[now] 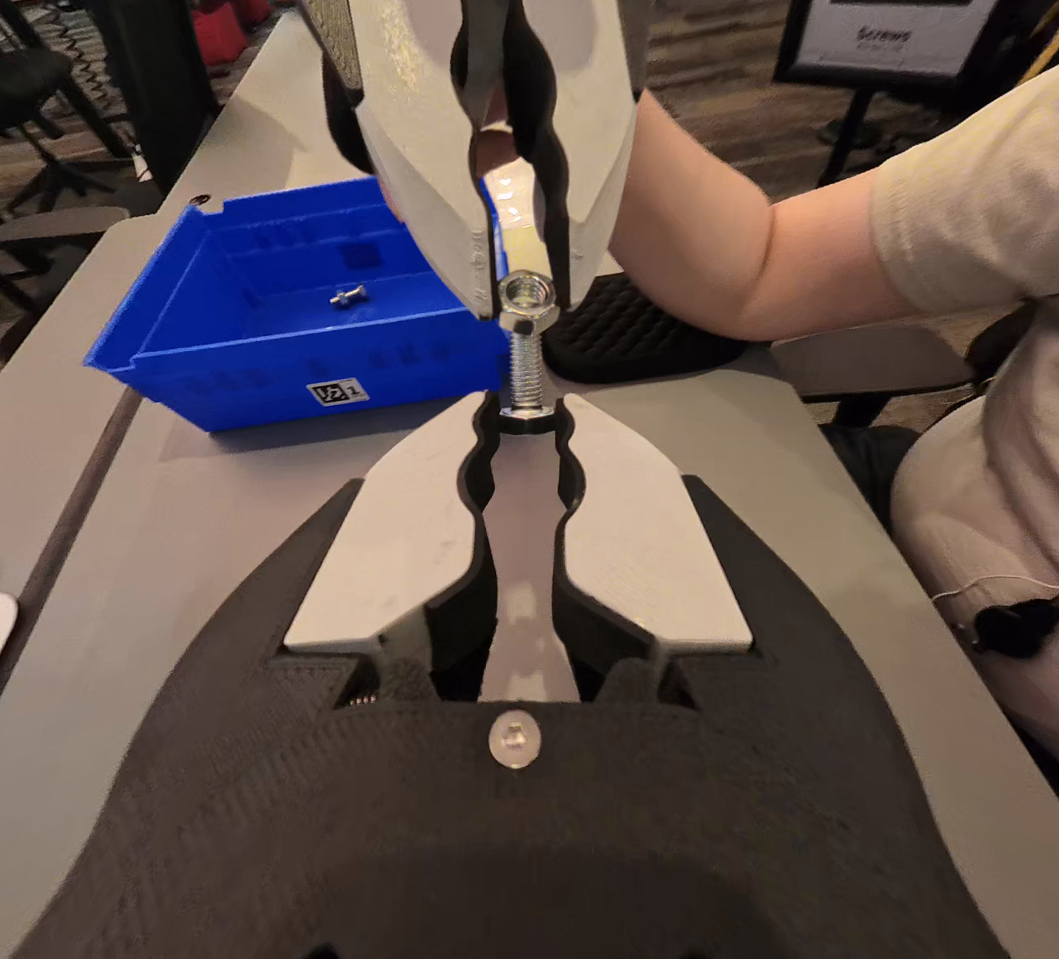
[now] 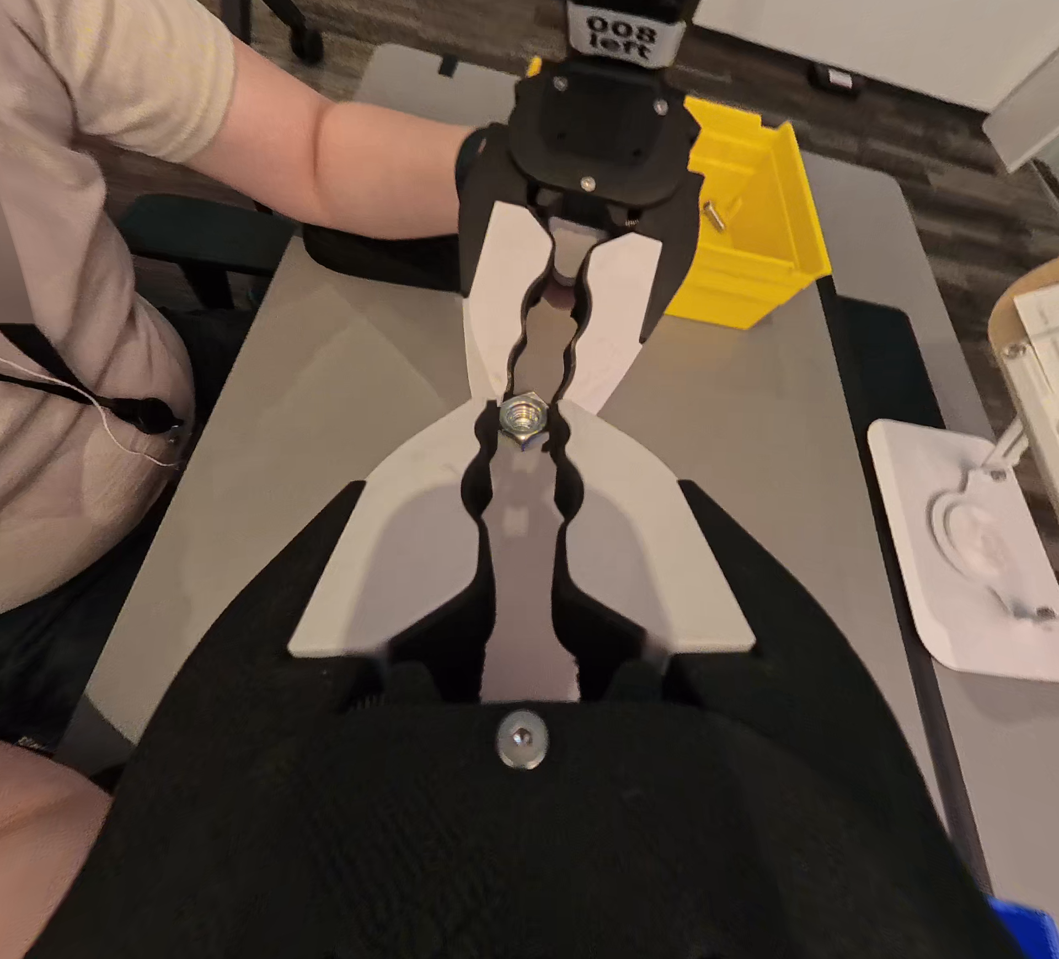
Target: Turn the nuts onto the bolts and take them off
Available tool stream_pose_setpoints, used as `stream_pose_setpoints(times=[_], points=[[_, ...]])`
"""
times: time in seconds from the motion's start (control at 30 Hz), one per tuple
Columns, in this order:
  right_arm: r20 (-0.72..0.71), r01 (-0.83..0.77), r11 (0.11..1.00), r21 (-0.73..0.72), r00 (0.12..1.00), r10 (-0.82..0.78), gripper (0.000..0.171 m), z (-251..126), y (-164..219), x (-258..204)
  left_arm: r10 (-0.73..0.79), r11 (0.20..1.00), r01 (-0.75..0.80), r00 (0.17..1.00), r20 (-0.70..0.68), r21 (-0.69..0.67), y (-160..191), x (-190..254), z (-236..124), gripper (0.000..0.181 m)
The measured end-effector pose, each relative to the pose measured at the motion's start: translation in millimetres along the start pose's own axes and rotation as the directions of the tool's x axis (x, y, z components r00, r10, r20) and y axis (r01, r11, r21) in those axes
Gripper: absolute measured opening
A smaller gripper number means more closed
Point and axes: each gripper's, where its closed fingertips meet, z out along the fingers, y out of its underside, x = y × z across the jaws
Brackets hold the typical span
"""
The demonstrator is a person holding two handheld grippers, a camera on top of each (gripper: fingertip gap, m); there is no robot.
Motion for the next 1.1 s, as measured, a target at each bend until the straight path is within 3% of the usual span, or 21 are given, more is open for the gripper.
stream_pose_setpoints(times=[0.2,0.33,0.47,0.6,0.77,1.1], points=[[0.027,0.016,0.998,0.061,0.999,-0.017,0.019,7.6,-7.9,0.7,-0.028,0.994,0.038,0.995,-0.098,0.103,-15.7,13.3,-2.6,0.018],[0.033,-0.001,0.988,0.152,0.999,-0.005,0.018,6.6,-19.3,5.4,-0.021,0.997,0.023,0.999,-0.029,0.068,-8.7,1.8,-4.7,0.018],[-0.126,0.008,0.965,0.264,0.992,0.026,0.018,-8.5,-30.4,34.3,-0.044,0.997,0.035,0.991,0.128,0.075,-9.1,-25.2,-18.5,0.018],[-0.249,0.019,0.880,0.475,0.962,0.113,0.018,-33.4,-51.4,60.6,-0.117,0.970,0.052,0.956,0.269,0.236,-28.8,-50.7,-46.5,0.018],[-0.174,-0.038,0.735,0.676,0.962,0.210,0.018,-34.0,-72.0,65.8,-0.188,0.890,0.056,0.949,0.253,0.453,-54.2,-52.7,-68.5,0.018],[-0.173,-0.036,0.737,0.675,0.963,0.205,0.018,-18.8,-79.3,60.1,-0.162,0.896,0.051,0.962,0.219,0.440,-59.5,-41.1,-60.1,0.019]])
